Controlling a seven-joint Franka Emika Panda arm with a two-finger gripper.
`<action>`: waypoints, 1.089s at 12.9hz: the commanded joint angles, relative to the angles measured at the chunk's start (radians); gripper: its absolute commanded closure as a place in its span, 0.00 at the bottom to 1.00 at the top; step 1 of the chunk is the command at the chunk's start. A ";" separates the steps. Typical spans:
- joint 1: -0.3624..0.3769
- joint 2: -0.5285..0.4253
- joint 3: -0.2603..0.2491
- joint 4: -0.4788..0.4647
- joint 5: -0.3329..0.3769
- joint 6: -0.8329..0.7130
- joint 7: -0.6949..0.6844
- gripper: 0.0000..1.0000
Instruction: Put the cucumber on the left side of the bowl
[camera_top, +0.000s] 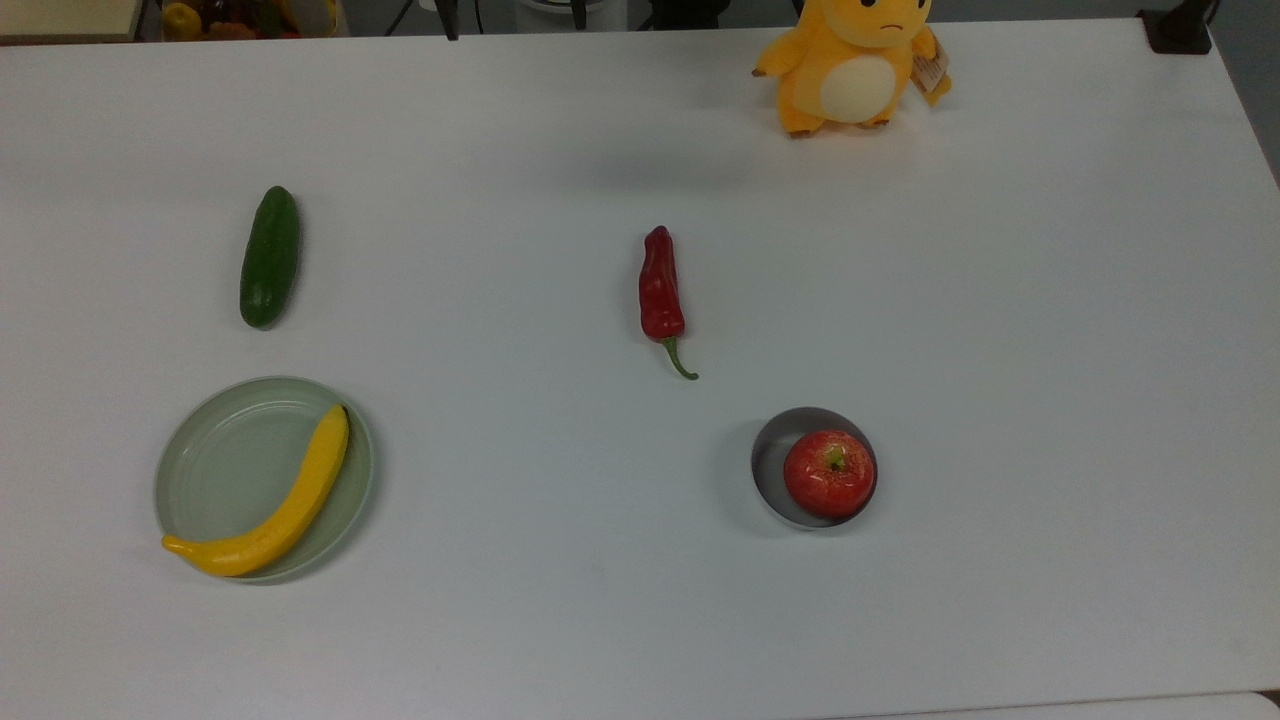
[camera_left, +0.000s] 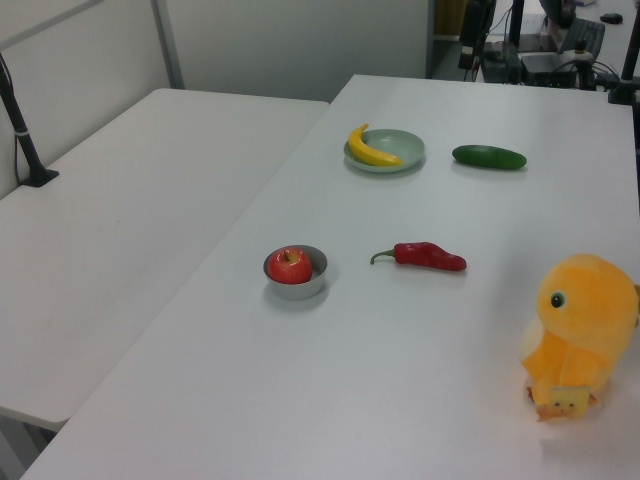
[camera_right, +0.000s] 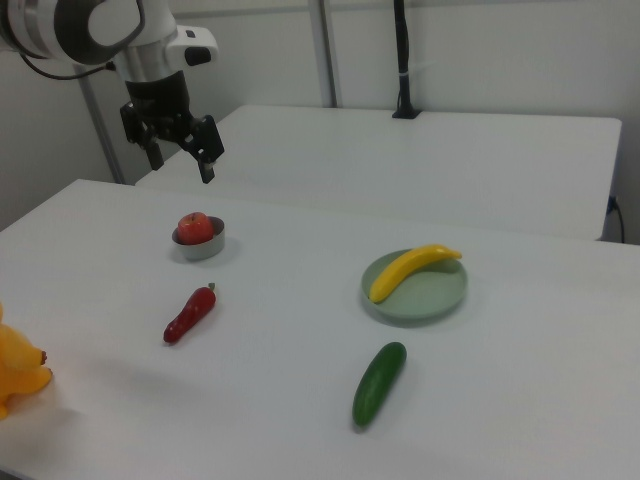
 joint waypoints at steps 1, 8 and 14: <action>-0.004 -0.026 -0.001 -0.035 -0.013 0.015 -0.021 0.00; -0.004 -0.066 0.030 -0.110 -0.013 0.009 -0.023 0.00; -0.006 -0.091 0.142 -0.320 -0.013 -0.005 -0.012 0.00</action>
